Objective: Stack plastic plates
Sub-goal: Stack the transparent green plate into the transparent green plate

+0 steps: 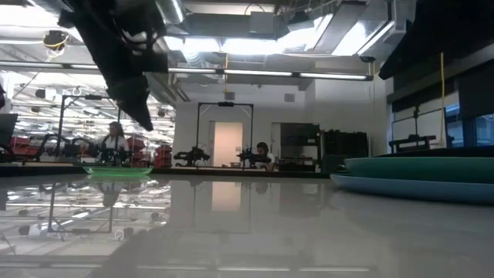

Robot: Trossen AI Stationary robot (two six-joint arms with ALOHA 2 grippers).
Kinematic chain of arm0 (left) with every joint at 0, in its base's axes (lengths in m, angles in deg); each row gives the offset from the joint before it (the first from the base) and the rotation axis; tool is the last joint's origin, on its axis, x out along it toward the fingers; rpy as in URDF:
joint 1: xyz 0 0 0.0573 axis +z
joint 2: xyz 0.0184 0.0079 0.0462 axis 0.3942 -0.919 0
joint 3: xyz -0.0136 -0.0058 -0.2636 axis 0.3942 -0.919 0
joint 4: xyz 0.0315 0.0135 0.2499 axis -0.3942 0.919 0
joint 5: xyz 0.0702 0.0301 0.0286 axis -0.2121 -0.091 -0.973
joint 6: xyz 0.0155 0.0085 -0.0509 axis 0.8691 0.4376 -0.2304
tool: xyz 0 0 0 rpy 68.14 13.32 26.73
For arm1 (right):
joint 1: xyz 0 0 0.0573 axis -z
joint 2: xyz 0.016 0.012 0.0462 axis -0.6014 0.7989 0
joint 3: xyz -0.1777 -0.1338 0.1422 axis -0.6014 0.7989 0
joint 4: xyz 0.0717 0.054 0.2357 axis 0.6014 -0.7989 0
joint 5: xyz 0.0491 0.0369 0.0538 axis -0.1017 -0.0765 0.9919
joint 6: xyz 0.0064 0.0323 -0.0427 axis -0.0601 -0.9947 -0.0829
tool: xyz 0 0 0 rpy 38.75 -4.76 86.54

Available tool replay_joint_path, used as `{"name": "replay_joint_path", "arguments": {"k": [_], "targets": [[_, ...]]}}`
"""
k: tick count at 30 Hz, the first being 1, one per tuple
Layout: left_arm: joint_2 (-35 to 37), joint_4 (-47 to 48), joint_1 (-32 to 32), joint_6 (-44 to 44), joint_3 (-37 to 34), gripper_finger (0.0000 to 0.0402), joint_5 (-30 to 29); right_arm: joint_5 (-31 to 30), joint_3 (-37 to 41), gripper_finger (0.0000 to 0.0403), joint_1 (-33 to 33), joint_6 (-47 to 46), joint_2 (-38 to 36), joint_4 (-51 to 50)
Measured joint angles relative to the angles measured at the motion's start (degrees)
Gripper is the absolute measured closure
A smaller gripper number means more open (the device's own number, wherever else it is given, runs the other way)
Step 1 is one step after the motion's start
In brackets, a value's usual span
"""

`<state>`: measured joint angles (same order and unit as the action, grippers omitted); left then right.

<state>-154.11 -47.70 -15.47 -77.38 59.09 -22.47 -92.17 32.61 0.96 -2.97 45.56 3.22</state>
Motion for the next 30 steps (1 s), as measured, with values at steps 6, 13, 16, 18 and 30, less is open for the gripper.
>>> {"name": "replay_joint_path", "arguments": {"k": [6, 13, 16, 18, 30], "targets": [[-1.6, 1.7, 12.3, 1.1, -1.5, 0.0243, 0.0, -0.1, 0.0, 0.0214, 0.0, 0.8, 0.0, -0.2], [-6.5, 1.2, 21.1, 5.3, -1.6, 0.0243, 1.7, -0.7, 0.0, 0.0214, 0.0, 1.3, 0.0, -0.1], [-8.8, 1.2, 22.7, 6.1, -1.6, 0.0243, 2.1, -0.7, 0.0, 0.0214, 0.0, 1.3, 0.0, -0.1], [-10.5, 1.1, 23.6, 6.1, -1.6, 0.0243, 3.2, -0.7, 0.0, 0.0214, 0.0, 1.3, 0.0, -0.1], [-18.6, -6.0, 26.1, 9.2, -1.6, 0.0243, 2.4, -3.6, 0.0, 0.0214, 0.0, 1.4, 0.0, -0.2]]}}
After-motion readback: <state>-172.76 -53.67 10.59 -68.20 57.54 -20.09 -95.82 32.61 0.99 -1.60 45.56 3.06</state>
